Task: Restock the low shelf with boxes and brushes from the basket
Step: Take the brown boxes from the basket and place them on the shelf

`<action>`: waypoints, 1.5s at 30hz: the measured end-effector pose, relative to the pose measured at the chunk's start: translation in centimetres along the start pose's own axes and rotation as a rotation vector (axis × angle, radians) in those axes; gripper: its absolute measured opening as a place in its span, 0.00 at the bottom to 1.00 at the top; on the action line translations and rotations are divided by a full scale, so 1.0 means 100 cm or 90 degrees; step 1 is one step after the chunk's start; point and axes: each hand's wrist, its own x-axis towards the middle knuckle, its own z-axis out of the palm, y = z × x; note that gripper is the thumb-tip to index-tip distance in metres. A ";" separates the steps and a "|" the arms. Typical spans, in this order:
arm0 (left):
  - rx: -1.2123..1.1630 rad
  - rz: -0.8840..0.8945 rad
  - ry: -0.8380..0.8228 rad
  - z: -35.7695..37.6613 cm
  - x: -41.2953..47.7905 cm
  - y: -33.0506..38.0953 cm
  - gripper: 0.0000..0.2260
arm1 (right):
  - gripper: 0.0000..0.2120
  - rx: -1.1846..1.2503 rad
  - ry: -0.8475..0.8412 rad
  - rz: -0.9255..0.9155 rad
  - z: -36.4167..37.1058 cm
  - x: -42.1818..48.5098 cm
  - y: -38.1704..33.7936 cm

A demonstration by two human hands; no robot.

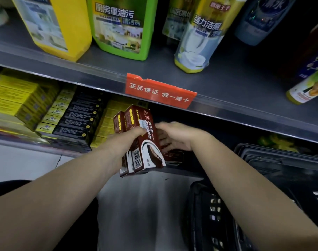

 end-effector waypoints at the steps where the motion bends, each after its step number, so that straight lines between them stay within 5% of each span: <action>1: -0.002 -0.003 -0.026 0.001 -0.001 0.000 0.21 | 0.20 0.098 -0.035 0.006 0.004 -0.010 0.000; 6: 0.020 -0.011 -0.035 0.005 -0.004 -0.002 0.23 | 0.15 0.220 -0.033 -0.006 0.021 -0.040 0.007; 12: 0.011 0.015 0.057 0.005 -0.007 -0.008 0.13 | 0.09 0.233 0.006 0.018 0.005 -0.045 0.012; 14: 0.002 0.035 0.101 0.004 -0.006 -0.005 0.11 | 0.09 0.138 0.130 0.013 -0.006 -0.035 0.012; 19: 0.007 0.060 0.158 -0.001 -0.003 0.001 0.15 | 0.16 -0.467 0.333 0.026 -0.044 0.002 0.011; 22: 0.060 0.069 0.169 0.000 -0.002 0.001 0.16 | 0.19 -0.547 0.382 -0.007 -0.058 0.030 0.015; 25: 0.054 0.080 0.163 0.002 -0.003 0.002 0.12 | 0.18 -0.472 0.327 0.011 -0.061 0.055 0.023; 31: 0.026 0.107 0.153 0.005 0.002 0.002 0.04 | 0.25 -0.623 0.205 0.038 -0.051 0.089 0.043; 37: -0.005 0.077 0.095 0.012 0.000 0.001 0.11 | 0.29 -0.657 0.194 0.095 -0.043 0.076 0.036; 41: -0.010 0.069 0.064 0.017 0.000 -0.002 0.11 | 0.15 -0.546 0.196 0.028 -0.030 0.035 -0.004; 45: -0.013 0.084 0.055 0.019 -0.002 -0.002 0.10 | 0.07 -0.046 0.035 -0.001 -0.006 -0.018 -0.016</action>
